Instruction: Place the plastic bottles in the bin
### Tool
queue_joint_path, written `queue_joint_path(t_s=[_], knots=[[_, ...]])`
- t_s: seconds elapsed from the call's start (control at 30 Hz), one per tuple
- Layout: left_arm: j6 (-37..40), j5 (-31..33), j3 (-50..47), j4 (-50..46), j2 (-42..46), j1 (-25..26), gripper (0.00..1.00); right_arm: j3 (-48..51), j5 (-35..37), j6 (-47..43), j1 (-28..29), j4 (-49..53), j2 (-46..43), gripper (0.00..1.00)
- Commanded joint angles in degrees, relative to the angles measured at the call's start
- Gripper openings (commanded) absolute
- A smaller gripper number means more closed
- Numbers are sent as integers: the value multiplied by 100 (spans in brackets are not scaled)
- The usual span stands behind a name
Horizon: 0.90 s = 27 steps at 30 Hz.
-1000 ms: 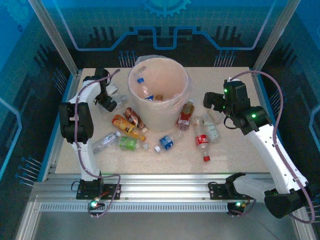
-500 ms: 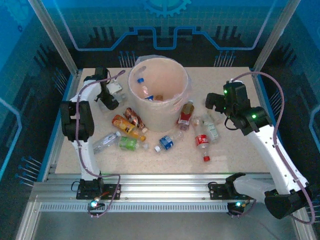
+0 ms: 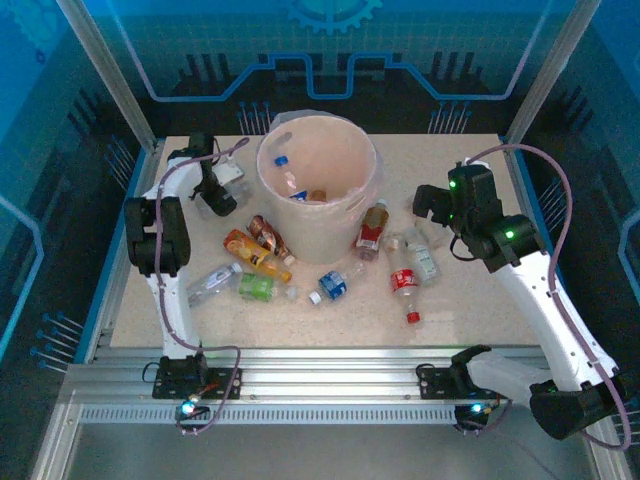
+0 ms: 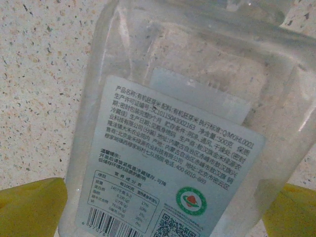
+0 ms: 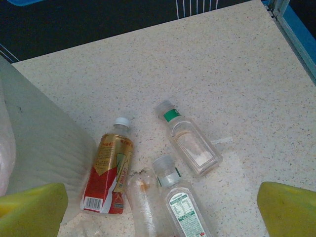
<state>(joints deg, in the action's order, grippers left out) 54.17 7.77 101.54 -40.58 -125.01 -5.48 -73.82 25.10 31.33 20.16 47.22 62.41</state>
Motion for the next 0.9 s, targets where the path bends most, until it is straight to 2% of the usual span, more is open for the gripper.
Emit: queue_joint_path(t_s=[0.0, 0.1, 0.2, 0.33, 0.43, 0.63, 0.7, 0.8, 0.87], knots=[[37, -230, -98, -25, 63, -68, 99, 44, 83, 70, -87, 112, 53, 100], [132, -295, -74, 47, 280, -81, 99, 4, 39, 66, -83, 143, 130, 100], [139, -616, 76, -6, 484, -161, 99, -18, -2, 79, -83, 140, 144, 100], [-67, -1237, 323, -126, 661, -362, 99, -12, 3, 135, -81, 186, 114, 100], [-443, -1345, 543, -45, 596, -475, 99, 25, -12, 178, -88, 195, 88, 100], [-1909, -847, 1736, -345, -277, -660, 99, 52, -40, 207, -83, 206, 157, 100], [-2275, -471, 2028, -402, -532, -690, 94, 52, -54, 213, -84, 217, 169, 100], [-2644, -75, 2248, -440, -761, -748, 78, 70, -69, 215, -84, 217, 154, 100], [-2766, 13, 2274, -466, -826, -770, 76, 92, -65, 218, -84, 213, 157, 100]])
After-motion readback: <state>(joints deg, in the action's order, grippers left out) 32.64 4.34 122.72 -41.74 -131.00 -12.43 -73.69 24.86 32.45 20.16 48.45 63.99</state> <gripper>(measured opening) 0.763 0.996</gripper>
